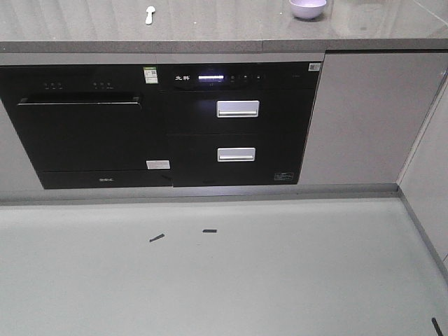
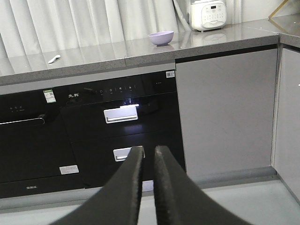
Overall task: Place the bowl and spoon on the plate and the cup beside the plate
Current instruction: 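Drive the base forward toward the grey countertop, then continue driving the base closer to the countertop edge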
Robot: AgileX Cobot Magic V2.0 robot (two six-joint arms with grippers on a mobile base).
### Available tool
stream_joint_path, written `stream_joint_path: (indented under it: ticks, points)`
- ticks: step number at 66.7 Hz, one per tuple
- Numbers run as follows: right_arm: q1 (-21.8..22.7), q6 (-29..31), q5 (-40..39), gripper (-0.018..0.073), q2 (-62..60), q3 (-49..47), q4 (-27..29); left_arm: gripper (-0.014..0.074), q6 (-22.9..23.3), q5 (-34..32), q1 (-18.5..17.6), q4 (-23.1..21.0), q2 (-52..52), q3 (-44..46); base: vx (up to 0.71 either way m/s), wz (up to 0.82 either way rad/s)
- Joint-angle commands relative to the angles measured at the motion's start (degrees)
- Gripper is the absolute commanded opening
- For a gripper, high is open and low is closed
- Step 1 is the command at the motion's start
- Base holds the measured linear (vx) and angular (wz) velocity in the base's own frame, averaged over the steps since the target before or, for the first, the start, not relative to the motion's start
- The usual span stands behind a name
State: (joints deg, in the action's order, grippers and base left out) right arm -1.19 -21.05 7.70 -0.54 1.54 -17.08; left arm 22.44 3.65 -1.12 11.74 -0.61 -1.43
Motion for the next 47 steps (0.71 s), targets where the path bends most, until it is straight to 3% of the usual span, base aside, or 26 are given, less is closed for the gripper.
stream_joint_path:
  ticks: [1,47]
  points:
    - [0.1,0.3,-4.2,0.0071,-0.6,1.0,-0.4,-0.0006,0.5,-4.3,-0.1,-0.4,-1.0,-1.7,0.13,-0.01]
    - [0.1,0.3,-4.2,0.0071,-0.6,1.0,-0.4,-0.0006,0.5,-4.3,-0.1,-0.4,-1.0,-1.7,0.11,-0.01]
